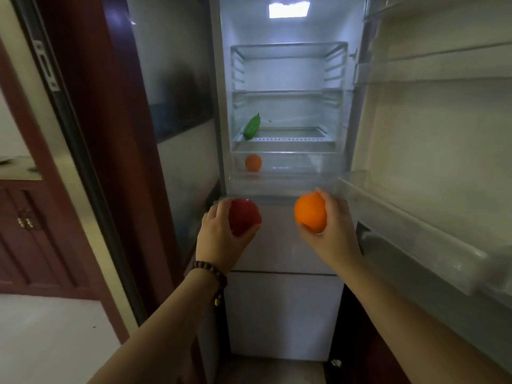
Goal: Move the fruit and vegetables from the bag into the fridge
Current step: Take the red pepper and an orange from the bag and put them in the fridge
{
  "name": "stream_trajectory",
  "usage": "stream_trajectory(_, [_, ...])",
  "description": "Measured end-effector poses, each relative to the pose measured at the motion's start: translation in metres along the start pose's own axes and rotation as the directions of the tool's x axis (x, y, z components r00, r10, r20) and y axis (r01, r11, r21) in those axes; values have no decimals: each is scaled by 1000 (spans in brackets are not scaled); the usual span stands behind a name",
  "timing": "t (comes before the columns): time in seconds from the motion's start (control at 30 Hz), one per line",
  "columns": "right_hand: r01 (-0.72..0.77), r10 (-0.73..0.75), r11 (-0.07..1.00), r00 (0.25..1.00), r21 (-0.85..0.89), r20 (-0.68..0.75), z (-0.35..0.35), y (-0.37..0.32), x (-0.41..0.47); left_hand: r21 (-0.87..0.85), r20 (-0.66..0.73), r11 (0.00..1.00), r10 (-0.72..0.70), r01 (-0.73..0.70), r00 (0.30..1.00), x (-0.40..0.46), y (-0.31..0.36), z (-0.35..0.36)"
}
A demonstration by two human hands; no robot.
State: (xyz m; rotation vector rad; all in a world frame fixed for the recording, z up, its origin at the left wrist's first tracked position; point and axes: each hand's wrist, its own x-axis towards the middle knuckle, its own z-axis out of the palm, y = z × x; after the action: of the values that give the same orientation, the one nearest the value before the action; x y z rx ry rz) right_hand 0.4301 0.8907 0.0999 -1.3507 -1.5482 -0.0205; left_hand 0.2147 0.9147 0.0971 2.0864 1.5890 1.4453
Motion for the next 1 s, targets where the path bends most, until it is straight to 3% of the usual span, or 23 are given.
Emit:
stream_trajectory(0.5, [53, -53, 999, 995, 2, 84, 131, 59, 253, -87, -185, 990, 97, -115, 978, 224, -77, 70])
stream_trajectory(0.67, [-50, 51, 999, 965, -10, 258, 177, 80, 348, -147, -204, 976, 127, -159, 971, 294, -108, 95])
stream_trajectory(0.77, [-137, 151, 988, 863, -64, 483, 193, 103, 385, -168, -179, 966, 167, -197, 970, 324, -114, 113])
stream_trajectory(0.87, [-100, 227, 971, 664, -216, 713, 210, 128, 407, -185, -132, 957, 200, -223, 971, 345, -121, 132])
stream_trajectory(0.93, [-56, 299, 945, 547, -322, 782, 222, 145, 420, -177, -91, 959, 208, -221, 974, 353, -128, 145])
stream_trajectory(1.0, [-2, 343, 919, 490, -393, 801, 234, 164, 434, -154, -80, 965, 201, -212, 976, 356, -134, 157])
